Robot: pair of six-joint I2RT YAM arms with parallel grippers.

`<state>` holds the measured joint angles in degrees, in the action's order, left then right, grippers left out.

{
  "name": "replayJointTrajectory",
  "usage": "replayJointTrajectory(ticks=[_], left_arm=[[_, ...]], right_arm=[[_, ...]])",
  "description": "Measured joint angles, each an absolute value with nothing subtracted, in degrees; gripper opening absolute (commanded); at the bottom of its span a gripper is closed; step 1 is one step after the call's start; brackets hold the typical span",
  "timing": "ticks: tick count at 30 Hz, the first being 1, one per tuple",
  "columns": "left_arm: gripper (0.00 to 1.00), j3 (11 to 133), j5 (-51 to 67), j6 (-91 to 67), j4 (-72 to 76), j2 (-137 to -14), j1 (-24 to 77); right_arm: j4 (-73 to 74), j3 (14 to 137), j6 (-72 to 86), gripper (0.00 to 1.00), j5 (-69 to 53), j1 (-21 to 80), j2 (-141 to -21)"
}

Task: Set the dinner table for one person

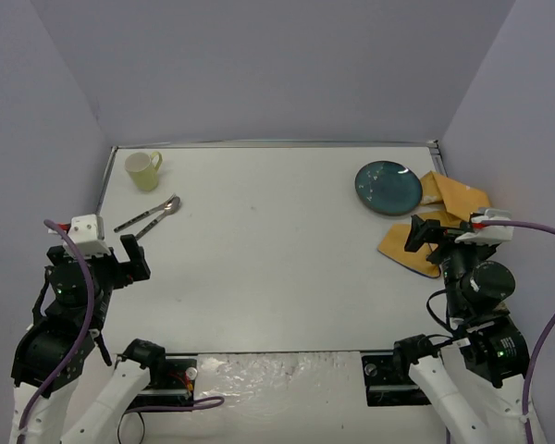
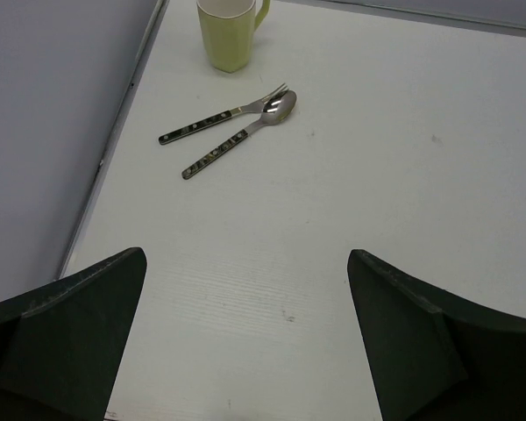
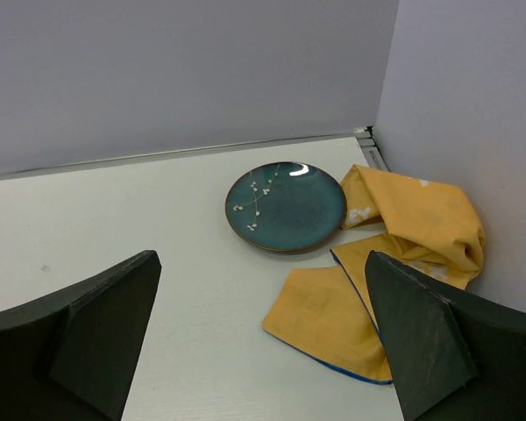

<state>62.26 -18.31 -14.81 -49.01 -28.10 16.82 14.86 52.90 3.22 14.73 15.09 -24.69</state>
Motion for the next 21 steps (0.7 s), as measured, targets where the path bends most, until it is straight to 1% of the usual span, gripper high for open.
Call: replayJointTrajectory(ticks=[6,10,15,18,21], left_arm=[[0.97,60.68,-18.26,-15.43,-48.22,-30.98,16.82],[0.97,58.95,-18.05,-15.81,-47.05,-33.22,16.82],[0.97,55.87,-17.69,-16.10,-44.56,-34.89,16.82],[0.97,54.49,-17.48,-16.10,-42.82,-35.43,16.82],[0.97,52.23,-17.36,-16.18,-41.02,-35.04,16.82]], right_arm=[[14.98,52.90,6.58,1.00,17.11,15.09,-29.91],[15.02,52.90,10.71,1.00,18.88,15.09,-37.64],[14.98,52.93,17.53,1.00,25.16,14.72,-48.51],[15.29,53.35,22.11,1.00,27.56,11.86,-56.36],[15.50,55.23,26.47,1.00,27.38,4.46,-66.18]])
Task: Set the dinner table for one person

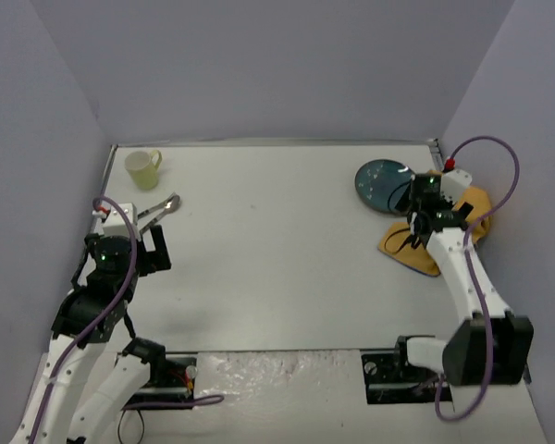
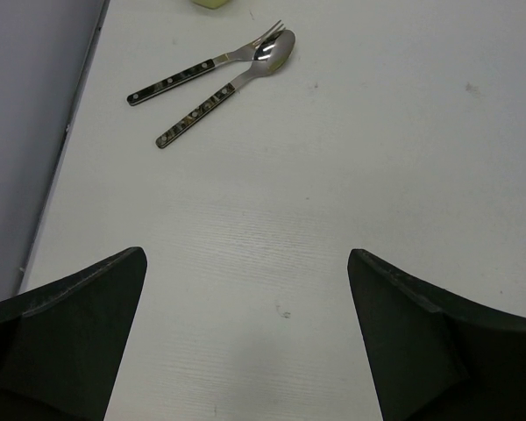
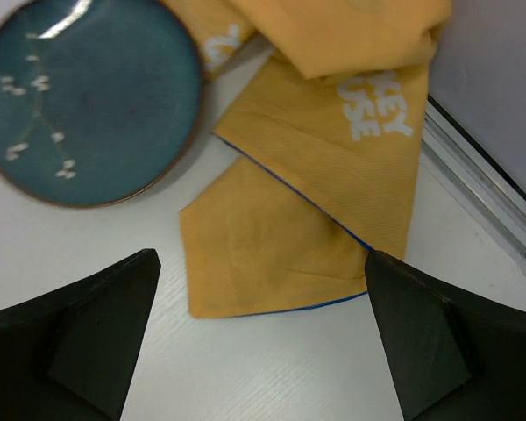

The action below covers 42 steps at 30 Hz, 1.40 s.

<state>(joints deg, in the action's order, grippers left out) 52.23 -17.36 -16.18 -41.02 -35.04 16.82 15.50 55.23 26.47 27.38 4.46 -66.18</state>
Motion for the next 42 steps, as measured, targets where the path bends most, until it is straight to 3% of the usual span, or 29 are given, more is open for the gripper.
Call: replayJointTrajectory(ticks=[9,22,23,30,35,42], left_arm=[[0.97,46.44,-16.56,-18.42,-40.30,-29.75,16.82],[0.97,46.44,-16.05,-18.57,-38.99,-29.27,16.91],[0.97,46.44,-15.94,-18.57,-38.97,-29.35,16.92],[0.97,46.44,-15.53,-18.57,-38.86,-29.91,17.56],[0.97,46.44,-15.43,-18.57,-38.87,-30.23,17.98],[0.97,46.51,-15.32,-18.93,-39.55,-31.76,19.33]], right_arm=[[16.33,57.29,35.99,1.00,26.41,-12.04,-86.17],[8.48,56.29,40.81,0.99,20.14,-19.17,-100.21],[7.73,56.09,40.94,0.93,19.77,-19.35,-100.27],[3.63,54.40,40.10,0.31,19.01,-19.48,-100.07],[1.43,51.77,40.51,0.00,17.10,-19.56,-97.87],[6.75,48.01,41.89,0.00,12.64,-18.67,-86.53]])
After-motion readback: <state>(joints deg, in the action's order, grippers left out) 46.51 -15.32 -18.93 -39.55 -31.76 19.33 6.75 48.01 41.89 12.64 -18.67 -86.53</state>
